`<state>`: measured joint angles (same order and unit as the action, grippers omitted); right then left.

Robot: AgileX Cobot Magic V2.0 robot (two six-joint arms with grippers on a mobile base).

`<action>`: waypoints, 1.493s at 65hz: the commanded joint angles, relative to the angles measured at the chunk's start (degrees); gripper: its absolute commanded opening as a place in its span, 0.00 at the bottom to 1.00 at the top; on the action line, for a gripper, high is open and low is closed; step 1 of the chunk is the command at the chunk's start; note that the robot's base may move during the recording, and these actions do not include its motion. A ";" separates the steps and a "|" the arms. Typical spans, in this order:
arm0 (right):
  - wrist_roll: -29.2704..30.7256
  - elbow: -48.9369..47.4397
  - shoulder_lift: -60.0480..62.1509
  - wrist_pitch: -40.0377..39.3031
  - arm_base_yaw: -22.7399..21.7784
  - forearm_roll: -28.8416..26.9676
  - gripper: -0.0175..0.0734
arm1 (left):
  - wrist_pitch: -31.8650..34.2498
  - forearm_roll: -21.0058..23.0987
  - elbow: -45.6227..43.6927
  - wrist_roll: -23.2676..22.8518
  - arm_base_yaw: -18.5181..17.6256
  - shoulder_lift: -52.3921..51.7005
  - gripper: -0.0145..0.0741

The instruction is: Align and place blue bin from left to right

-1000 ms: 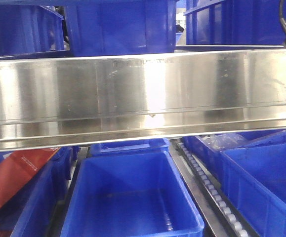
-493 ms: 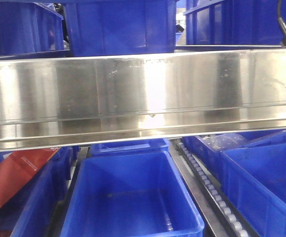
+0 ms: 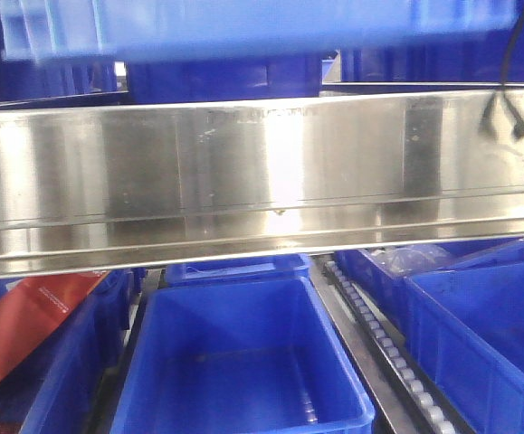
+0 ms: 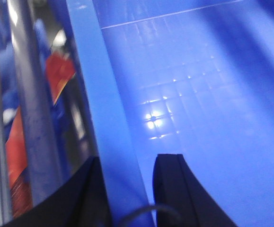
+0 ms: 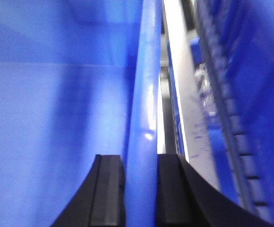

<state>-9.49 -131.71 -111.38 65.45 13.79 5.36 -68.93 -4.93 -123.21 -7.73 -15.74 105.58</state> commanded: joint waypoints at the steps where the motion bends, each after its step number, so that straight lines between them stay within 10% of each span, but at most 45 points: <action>1: 1.48 -0.91 -0.35 -6.48 -0.02 0.80 0.12 | 3.60 0.09 -0.88 1.15 -0.48 0.02 0.04; 18: 2.10 -0.91 -3.12 -7.14 -0.02 1.43 0.17 | 3.28 -1.45 -0.88 1.15 -0.48 1.76 0.12; 33: 2.10 -0.91 -3.27 -7.57 -0.02 2.31 0.79 | 3.85 -3.48 -0.88 1.15 -0.48 1.76 0.68; 39: 2.10 -0.91 -3.16 -7.11 -0.02 2.42 0.82 | 3.94 -3.64 -0.88 1.15 -0.48 1.76 0.87; 56: 2.10 -0.91 1.60 -5.00 -0.02 2.42 0.77 | 1.62 -3.64 -0.88 1.15 -0.48 -2.09 0.80; 66: 2.10 -0.91 6.30 -2.27 -0.02 2.42 0.42 | -1.03 -3.81 -0.88 1.15 -0.48 -5.35 0.74; 74: 2.10 -0.91 8.94 -0.98 -0.02 2.42 0.09 | -1.03 -4.21 -0.88 1.54 -0.48 -6.64 0.44; 82: 2.10 -0.55 9.52 0.74 -0.02 3.31 0.12 | -1.03 -4.32 -0.06 1.65 -0.48 -6.88 0.04; 97: 1.97 14.09 13.48 -8.28 -0.02 4.48 0.11 | 7.92 -4.43 18.41 1.01 -0.36 -16.35 0.04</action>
<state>-8.01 -122.95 -100.66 62.52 13.79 9.19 -67.24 -9.28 -111.60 -6.06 -15.95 94.51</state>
